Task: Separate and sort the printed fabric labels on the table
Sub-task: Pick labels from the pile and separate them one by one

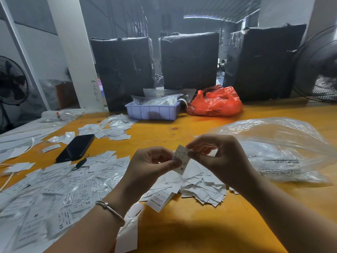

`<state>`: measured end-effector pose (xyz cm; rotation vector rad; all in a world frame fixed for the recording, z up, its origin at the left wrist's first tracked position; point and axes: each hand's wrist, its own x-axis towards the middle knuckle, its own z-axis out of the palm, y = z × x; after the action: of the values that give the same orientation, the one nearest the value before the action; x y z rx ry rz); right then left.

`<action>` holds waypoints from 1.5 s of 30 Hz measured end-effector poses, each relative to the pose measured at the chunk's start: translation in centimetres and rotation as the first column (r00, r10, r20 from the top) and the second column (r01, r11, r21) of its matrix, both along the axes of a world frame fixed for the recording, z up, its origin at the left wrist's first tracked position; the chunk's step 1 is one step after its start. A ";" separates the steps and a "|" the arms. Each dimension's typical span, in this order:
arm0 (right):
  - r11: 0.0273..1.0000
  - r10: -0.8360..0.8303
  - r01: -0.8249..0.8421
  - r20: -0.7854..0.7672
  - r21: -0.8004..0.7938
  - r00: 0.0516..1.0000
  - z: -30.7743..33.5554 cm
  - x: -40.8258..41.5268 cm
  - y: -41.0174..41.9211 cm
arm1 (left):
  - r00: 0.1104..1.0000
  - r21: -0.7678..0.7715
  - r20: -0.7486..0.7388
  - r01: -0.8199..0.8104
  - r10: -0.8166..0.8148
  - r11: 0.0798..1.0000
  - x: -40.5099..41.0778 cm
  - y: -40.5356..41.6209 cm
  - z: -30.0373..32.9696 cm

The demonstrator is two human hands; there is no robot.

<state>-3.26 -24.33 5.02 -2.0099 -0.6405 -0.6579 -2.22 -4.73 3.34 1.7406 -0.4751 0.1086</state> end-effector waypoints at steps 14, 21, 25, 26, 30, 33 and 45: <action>0.992 0.076 -0.087 -0.115 -0.092 0.991 -0.3 -0.1 0.2 | 1.000 -0.019 -0.011 0.006 -0.006 1.000 -0.1 0.0 0.0; 0.996 0.086 -0.082 -0.113 0.039 0.990 -0.5 0.4 0.1 | 0.999 -0.009 -0.037 0.036 -0.037 0.999 -0.2 -0.3 0.3; 0.991 0.102 -0.089 -0.127 0.101 0.987 -0.7 0.5 0.1 | 1.000 0.020 0.000 0.031 -0.031 0.999 -0.2 -0.3 0.3; 0.988 0.108 -0.092 -0.127 0.126 0.986 -0.7 0.5 0.1 | 1.000 0.033 0.006 0.026 -0.026 0.999 -0.2 -0.2 0.3; 0.987 0.097 -0.081 -0.109 0.137 0.989 -0.4 0.3 0.2 | 1.000 0.050 0.022 0.014 -0.015 0.999 -0.1 -0.2 0.2; 0.991 0.080 -0.067 -0.114 0.116 0.990 -0.3 0.1 0.2 | 1.000 0.060 0.027 0.010 -0.012 0.998 -0.1 -0.3 0.2; 0.737 -0.597 0.572 0.050 -0.360 0.801 -1.6 2.7 -2.8 | 0.809 0.387 0.202 -0.583 0.552 0.714 1.8 1.6 -0.6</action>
<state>-0.52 -27.18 3.43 -2.6021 -0.0536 -0.8783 -0.40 -3.14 2.69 2.2909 0.0214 0.5480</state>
